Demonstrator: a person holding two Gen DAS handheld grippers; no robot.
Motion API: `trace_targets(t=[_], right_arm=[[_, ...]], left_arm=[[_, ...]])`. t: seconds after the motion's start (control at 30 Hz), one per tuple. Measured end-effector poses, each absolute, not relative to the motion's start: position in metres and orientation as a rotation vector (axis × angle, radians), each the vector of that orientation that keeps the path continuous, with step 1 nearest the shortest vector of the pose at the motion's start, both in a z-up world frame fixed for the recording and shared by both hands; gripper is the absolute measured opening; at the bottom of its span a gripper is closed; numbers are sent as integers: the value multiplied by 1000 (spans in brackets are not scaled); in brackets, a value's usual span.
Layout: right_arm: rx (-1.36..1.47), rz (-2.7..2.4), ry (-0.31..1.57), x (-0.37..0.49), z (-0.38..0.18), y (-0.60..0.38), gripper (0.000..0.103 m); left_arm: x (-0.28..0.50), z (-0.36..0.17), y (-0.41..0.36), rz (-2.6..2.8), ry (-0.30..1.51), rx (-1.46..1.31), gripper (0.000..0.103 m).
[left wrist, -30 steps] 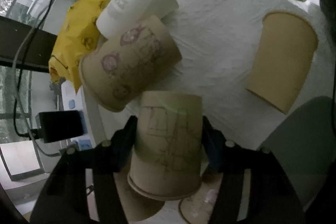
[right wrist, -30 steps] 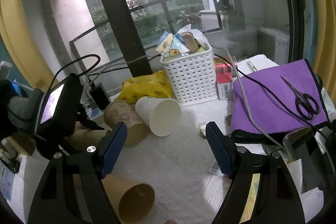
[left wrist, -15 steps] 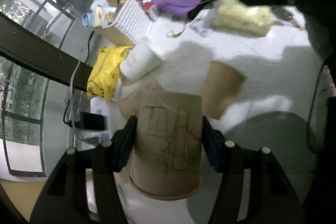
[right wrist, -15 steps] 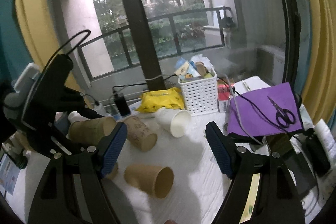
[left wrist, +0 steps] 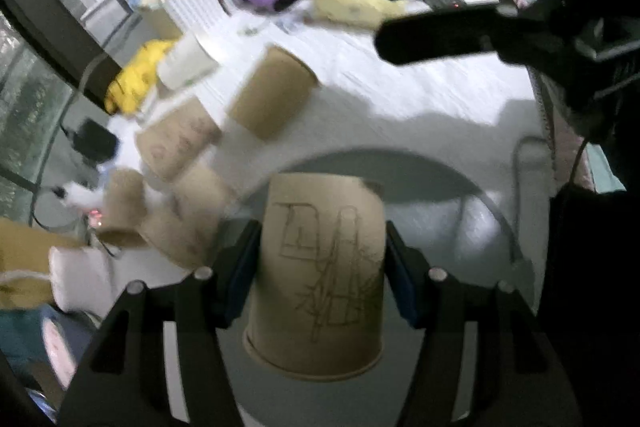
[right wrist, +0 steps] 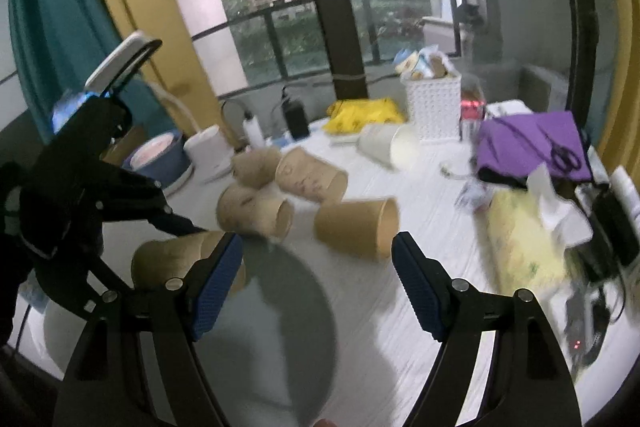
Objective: Flip cup upright
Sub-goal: 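Lift the brown cup with the left gripper and carry it over the mat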
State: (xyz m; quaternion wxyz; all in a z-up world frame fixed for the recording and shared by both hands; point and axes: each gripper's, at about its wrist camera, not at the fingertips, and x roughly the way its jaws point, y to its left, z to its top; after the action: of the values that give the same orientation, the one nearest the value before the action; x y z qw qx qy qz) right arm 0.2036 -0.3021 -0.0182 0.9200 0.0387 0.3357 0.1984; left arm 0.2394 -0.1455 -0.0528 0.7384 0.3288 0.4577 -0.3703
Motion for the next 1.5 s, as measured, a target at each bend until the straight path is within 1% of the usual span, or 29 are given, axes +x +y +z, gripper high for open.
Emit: trace_targets(t=[0.37,0.63,0.7,0.73,0.8,0.83,0.87,1.07,1.27,1.5], right_arm=[[86,403,773,163,-53,-295,80],[79,405,793,149,-59,-299,80],[74,409,791,149,-58,-298,80],[71,411,789,149,-57,-298,80],[66,416,788,149,-57,-297,80],[59,421,787,149,-56,-296,80],[53,425,787,148,-55,-294,80],[8,451,788,148,-51,-282,80],[-89,535,801,152,-48,-260,80],[-372,789,785,167,-46,-194,80]], left_arm=[[188,-95,-159,-834,1029,776,62],[180,-104,-163,-803,1040,796,62],[179,-105,-161,-788,1034,793,63],[178,-104,-160,-785,1029,787,65],[178,-101,-156,-783,1022,755,68],[178,-98,-153,-786,1019,728,72],[177,-94,-151,-790,1015,701,81],[176,-76,-133,-778,988,586,89],[168,-63,-100,-728,957,456,89],[150,-53,-44,-647,909,217,89]])
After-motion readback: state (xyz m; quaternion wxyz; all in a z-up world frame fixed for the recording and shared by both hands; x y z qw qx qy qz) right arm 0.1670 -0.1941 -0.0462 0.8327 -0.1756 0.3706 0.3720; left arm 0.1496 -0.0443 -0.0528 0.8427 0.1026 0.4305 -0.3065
